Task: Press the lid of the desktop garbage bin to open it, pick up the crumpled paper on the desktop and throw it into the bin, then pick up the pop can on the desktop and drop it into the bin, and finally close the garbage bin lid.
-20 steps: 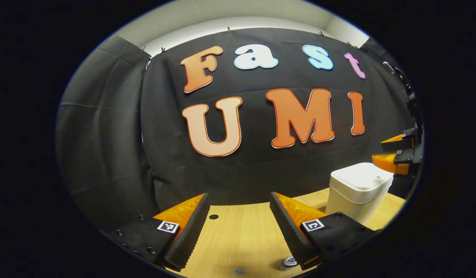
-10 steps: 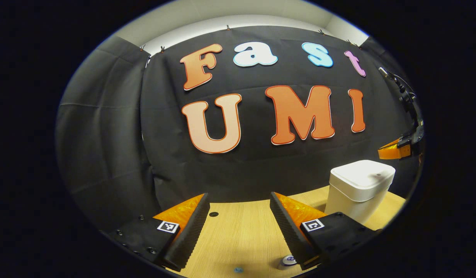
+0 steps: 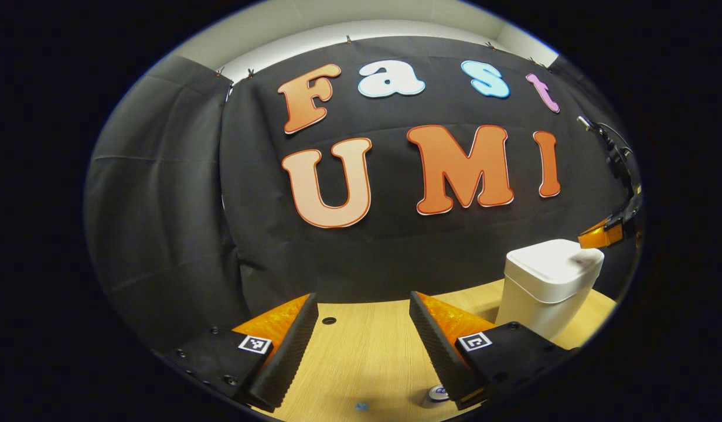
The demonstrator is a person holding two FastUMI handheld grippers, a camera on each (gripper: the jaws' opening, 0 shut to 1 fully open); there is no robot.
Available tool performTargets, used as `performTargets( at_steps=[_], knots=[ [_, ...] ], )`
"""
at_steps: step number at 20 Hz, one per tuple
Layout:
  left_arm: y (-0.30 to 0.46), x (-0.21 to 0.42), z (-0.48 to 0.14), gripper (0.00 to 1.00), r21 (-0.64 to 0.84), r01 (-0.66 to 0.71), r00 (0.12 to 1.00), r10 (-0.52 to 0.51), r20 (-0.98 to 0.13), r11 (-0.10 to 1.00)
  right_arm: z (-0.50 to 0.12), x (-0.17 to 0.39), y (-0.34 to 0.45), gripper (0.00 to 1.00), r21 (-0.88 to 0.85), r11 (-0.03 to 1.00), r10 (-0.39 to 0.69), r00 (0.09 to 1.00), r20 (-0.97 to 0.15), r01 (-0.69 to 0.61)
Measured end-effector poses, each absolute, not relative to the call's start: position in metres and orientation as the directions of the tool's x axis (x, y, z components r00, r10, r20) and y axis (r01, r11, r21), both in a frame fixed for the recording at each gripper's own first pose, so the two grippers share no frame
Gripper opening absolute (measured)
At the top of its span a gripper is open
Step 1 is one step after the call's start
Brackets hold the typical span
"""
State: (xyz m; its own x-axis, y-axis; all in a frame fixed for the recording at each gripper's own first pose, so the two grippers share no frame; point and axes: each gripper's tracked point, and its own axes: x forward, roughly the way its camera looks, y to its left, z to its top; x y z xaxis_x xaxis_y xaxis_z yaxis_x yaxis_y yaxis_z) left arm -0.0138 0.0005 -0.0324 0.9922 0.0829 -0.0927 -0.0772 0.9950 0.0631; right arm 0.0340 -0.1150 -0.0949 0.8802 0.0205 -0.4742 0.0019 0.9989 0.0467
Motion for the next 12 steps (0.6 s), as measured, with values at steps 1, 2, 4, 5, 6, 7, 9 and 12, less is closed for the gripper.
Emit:
performTargets(
  at_steps=[1,2,4,5,6,7,9,12],
  knots=[
    [0.001,-0.014,-0.034,0.99,0.064,-0.083,0.991,0.089,-0.097,0.995,-0.102,0.035,-0.115,0.01,0.051,0.999,0.025,0.870,-0.492,0.001],
    [0.001,-0.016,-0.034,0.99,0.065,-0.087,0.991,0.094,-0.100,0.994,-0.109,0.034,-0.114,0.01,0.051,0.999,0.030,0.860,-0.509,-0.005],
    [0.002,-0.017,-0.036,0.99,0.064,-0.098,0.989,0.105,-0.106,0.993,-0.119,0.031,-0.111,0.01,0.046,0.999,0.038,0.845,-0.533,-0.016],
    [0.002,-0.018,-0.038,0.99,0.064,-0.103,0.988,0.110,-0.110,0.993,-0.116,0.035,-0.112,0.01,0.050,0.999,0.038,0.852,-0.522,-0.014],
    [0.002,-0.017,-0.039,0.99,0.063,-0.106,0.987,0.113,-0.115,0.992,-0.118,0.028,-0.113,0.01,0.059,0.998,0.041,0.840,-0.542,-0.010],
    [0.001,-0.017,-0.041,0.99,0.064,-0.107,0.986,0.114,-0.120,0.992,-0.117,0.030,-0.113,0.01,0.084,0.996,0.039,0.843,-0.536,0.007],
    [-0.001,-0.016,-0.040,0.99,0.067,-0.109,0.986,0.116,-0.118,0.992,-0.120,0.029,-0.111,0.01,0.112,0.993,0.046,0.835,-0.548,0.019],
    [-0.005,-0.015,-0.039,0.95,0.067,-0.107,0.987,0.114,-0.113,0.992,-0.121,0.029,-0.111,0.01,0.087,0.996,0.036,0.835,-0.549,0.014]
  ],
)
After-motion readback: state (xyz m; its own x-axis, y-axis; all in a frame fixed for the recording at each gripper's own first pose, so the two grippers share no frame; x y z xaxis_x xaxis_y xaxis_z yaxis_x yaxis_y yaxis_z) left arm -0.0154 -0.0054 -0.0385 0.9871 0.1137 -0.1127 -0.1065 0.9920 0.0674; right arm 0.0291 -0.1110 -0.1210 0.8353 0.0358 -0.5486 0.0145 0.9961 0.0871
